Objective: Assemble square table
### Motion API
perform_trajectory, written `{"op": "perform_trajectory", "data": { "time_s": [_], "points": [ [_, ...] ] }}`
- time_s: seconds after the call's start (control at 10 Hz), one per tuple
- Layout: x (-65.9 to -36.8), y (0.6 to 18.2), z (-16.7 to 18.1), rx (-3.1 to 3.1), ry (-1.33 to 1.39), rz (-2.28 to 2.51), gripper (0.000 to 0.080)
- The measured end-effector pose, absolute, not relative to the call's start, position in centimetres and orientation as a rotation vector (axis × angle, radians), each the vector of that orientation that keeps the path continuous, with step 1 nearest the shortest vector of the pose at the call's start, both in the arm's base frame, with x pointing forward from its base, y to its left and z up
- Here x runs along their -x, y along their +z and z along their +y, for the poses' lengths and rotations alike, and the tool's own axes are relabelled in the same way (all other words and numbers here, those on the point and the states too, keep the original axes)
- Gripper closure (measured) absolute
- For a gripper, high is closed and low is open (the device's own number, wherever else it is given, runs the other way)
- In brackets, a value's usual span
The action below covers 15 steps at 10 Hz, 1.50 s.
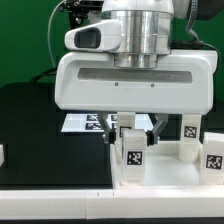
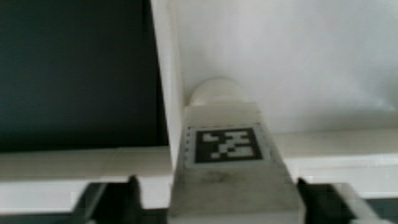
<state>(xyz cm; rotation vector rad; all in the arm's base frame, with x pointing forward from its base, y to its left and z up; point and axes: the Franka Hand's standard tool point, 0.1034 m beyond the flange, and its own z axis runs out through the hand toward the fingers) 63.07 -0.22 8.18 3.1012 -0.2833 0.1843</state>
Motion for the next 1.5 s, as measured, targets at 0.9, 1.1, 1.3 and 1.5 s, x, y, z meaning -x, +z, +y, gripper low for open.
{"op": "perform_trajectory", "data": {
  "time_s": [0.9,1.1,1.3,1.5],
  "points": [
    [-63.59,7.95,-0.17,-2.603,0.136,-1.850,0.0515],
    [-63.46,7.94,-0.18,-2.448,0.132,-2.073,0.0515],
    [-63.44,7.88,-0.15,-2.396,0.127,-2.137,0.0502],
    [-63.35,8.12,0.15,-2.597,0.152,-1.865,0.0275]
  ]
}}
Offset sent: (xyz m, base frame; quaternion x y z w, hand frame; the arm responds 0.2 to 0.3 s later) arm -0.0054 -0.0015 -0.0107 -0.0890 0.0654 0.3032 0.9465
